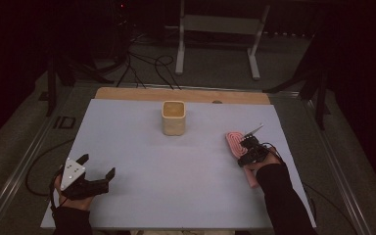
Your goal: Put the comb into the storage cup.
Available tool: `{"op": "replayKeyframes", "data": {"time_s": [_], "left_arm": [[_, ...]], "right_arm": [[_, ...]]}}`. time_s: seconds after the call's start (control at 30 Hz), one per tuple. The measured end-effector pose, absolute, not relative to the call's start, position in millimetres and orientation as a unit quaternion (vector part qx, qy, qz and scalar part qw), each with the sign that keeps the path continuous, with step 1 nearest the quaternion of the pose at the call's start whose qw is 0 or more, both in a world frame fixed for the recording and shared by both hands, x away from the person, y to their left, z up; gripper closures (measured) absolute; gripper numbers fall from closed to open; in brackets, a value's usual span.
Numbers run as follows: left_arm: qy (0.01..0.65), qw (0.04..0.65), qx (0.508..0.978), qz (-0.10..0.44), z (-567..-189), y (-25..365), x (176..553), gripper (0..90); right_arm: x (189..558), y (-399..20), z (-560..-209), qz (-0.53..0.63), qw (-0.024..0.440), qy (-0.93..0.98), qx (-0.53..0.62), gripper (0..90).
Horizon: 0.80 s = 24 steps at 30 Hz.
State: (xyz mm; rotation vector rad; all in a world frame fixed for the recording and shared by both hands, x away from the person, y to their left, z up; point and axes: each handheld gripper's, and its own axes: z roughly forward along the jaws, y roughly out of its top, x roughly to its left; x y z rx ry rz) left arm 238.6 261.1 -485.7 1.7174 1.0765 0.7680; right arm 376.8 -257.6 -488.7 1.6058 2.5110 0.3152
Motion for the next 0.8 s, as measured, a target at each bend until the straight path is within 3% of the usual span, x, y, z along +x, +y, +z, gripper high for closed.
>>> {"op": "replayKeyframes", "data": {"time_s": [0.3,0.5,0.8], "left_arm": [[0.439,0.467,0.701,0.313,-485.8,261.2,238.7,0.1],[0.440,0.467,0.701,0.313,-485.9,261.2,238.8,0.0],[0.439,0.465,0.703,0.312,-486.2,260.9,239.1,0.0]], "right_arm": [[375.8,-255.4,-487.7,0.086,0.099,0.852,0.507,59.2],[375.5,-255.1,-489.3,0.088,0.084,0.861,0.493,65.3],[380.4,-259.3,-489.8,0.109,0.036,0.854,0.507,62.2]]}}
